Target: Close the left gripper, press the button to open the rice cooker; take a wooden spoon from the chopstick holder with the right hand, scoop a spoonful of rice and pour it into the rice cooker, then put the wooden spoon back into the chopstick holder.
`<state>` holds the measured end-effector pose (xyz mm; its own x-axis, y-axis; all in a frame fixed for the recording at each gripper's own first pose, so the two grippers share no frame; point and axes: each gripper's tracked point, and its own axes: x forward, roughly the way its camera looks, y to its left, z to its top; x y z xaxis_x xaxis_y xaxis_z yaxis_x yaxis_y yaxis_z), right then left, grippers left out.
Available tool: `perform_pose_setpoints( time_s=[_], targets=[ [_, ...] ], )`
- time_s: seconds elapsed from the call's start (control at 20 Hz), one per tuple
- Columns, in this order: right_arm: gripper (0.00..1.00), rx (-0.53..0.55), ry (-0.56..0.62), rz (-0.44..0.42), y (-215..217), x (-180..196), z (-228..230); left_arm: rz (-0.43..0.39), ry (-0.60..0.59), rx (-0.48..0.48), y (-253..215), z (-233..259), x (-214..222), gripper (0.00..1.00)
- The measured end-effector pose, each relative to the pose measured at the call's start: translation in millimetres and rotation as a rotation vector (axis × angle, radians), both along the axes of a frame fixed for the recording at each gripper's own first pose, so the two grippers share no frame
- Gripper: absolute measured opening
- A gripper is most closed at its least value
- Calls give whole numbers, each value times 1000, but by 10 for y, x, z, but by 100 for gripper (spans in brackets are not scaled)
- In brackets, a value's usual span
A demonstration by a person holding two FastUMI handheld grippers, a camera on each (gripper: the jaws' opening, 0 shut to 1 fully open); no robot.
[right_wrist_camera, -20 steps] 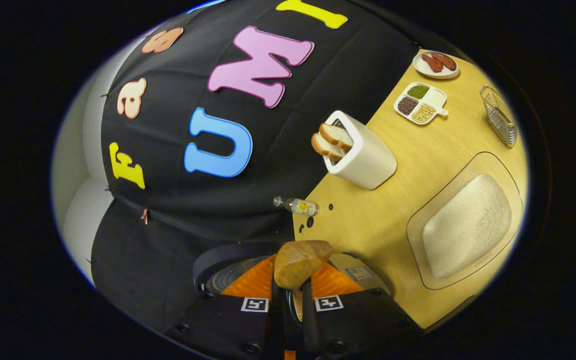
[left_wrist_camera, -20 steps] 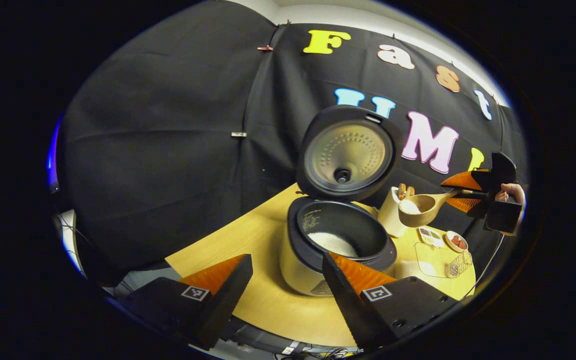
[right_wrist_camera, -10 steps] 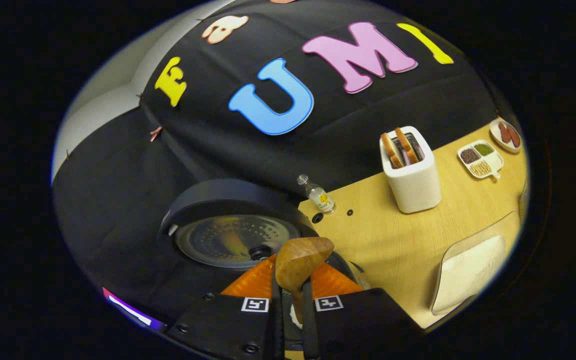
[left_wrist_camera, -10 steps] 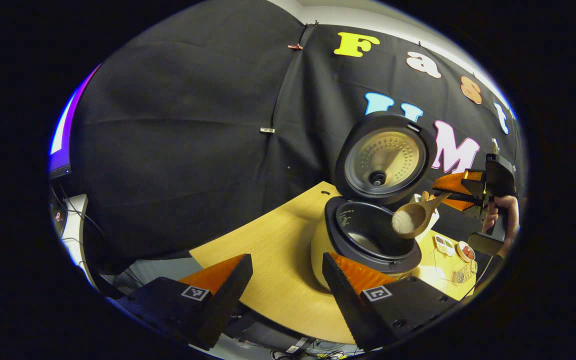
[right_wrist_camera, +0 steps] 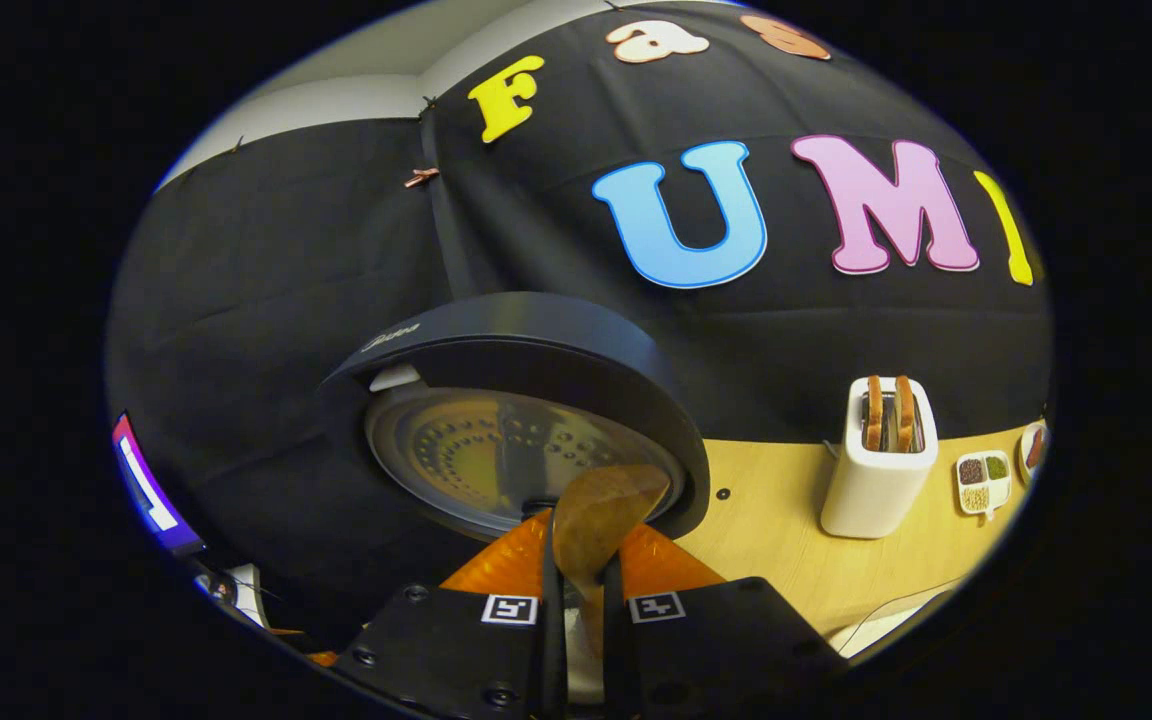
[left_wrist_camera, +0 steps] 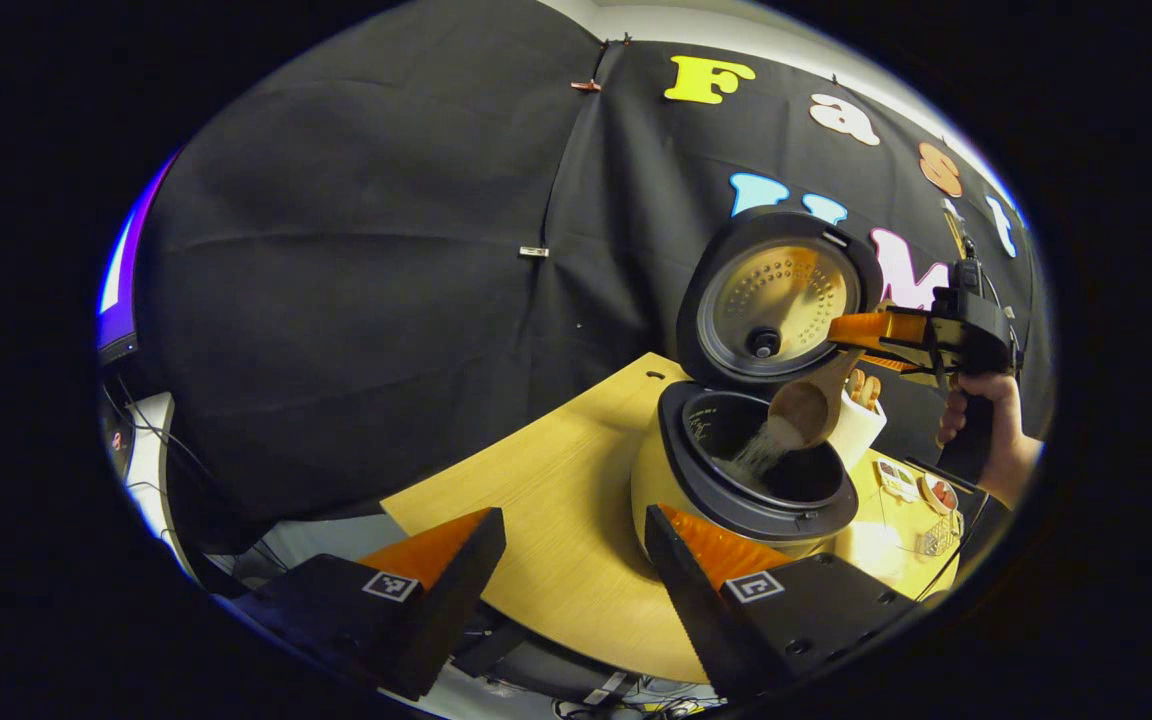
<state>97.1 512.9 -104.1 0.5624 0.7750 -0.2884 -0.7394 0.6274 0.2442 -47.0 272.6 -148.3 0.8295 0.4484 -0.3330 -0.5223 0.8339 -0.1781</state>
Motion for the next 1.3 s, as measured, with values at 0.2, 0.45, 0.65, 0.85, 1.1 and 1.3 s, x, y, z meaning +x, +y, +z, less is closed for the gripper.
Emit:
perform_pose_setpoints(
  time_s=[0.2, 0.45, 0.65, 0.85, 1.1, 1.3],
  targets=[
    [18, -63, -90, 51, 19, -52, -69, -23, -13, 15, -26, 57, 85, 95],
    [18, -128, -212, 137, 43, -224, -52, -23, -14, -11, -38, 16, 123, 96],
    [18, -176, -289, 250, 108, -520, -127, -11, -15, -6, -13, 15, 87, 95],
    [19, -210, -321, 329, 158, -742, -217, -8, -16, -18, -35, -18, 58, 95],
    [19, -177, -220, 294, 134, -753, -141, -10, -17, -13, -102, -19, 18, 95],
    [19, -58, -88, 185, -18, -590, 169, -39, -26, 0, -180, 35, 69, 95]
  ],
)
